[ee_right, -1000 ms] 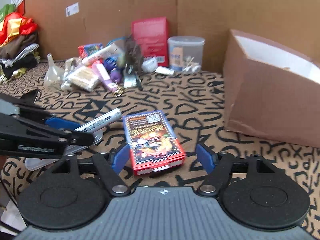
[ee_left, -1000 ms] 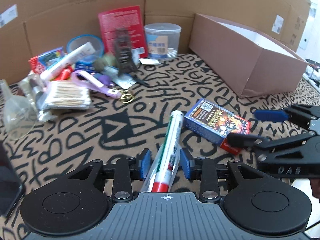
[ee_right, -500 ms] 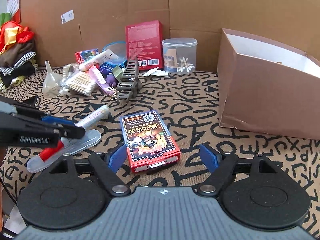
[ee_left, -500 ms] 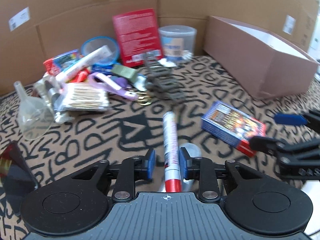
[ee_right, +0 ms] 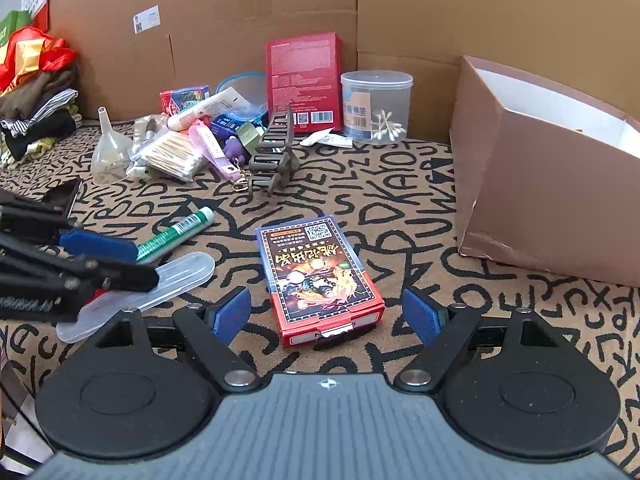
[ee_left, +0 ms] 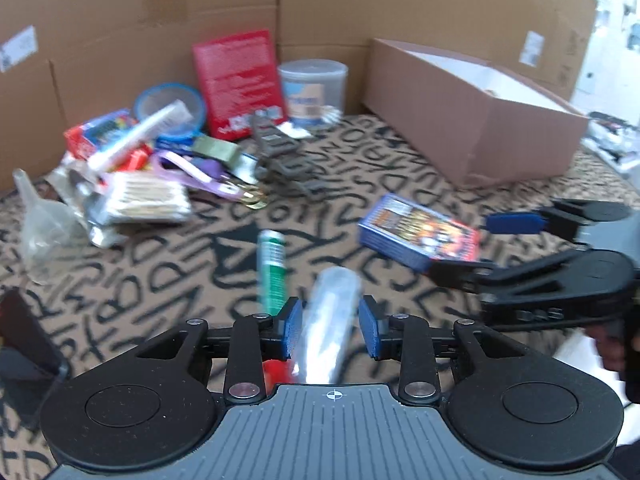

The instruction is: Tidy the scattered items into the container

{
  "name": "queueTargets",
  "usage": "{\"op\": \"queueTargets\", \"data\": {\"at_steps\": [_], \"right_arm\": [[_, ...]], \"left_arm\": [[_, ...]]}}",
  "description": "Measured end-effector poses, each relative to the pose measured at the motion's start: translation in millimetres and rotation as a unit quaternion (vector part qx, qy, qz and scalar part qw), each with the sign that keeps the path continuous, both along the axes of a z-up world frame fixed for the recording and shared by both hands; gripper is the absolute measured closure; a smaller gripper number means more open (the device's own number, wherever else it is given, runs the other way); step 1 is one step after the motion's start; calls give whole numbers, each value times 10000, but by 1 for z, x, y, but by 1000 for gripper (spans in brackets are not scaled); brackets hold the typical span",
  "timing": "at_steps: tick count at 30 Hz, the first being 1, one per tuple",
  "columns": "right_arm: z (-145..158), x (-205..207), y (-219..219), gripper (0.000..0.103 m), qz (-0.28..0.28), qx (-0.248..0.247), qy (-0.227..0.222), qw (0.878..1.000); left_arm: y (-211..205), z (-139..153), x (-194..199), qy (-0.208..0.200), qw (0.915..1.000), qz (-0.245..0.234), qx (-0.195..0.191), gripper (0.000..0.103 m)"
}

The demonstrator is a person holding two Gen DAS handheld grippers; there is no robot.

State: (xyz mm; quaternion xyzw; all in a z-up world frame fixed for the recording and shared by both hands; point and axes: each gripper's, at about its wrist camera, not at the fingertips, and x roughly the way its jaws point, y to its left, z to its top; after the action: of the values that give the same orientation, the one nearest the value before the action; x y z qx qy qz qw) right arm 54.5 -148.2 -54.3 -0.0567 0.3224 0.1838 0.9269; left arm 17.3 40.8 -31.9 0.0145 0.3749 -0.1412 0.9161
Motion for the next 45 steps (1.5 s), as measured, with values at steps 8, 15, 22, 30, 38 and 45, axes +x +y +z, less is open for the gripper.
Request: {"op": "queueTargets", "data": {"at_steps": [8,15,22,30,38,45], "right_arm": [[-1,2,1,18,-39,-30,40,10000],[-7,9,4,18,-29,-70,126,9999],[-9,13,5,32,-22,-89,171,9998],[-1,3,-14,32,-287,55,313,9991],[1,-1,-26,24,-144,248,295,9992],[-5,9,-20,25,163,129,177,9996]], "left_arm": [[-1,-16,6,161,9995,116,248,49],[3,-27,10,212,9994,116,239,57],[-2,-25,20,257,9990,339,126,77],[-26,-24,46,262,9986,440,-89,77],[-32,-18,36,355,9986,381,125,44],[-32,-21,34,438,9979,370,301,41]]}}
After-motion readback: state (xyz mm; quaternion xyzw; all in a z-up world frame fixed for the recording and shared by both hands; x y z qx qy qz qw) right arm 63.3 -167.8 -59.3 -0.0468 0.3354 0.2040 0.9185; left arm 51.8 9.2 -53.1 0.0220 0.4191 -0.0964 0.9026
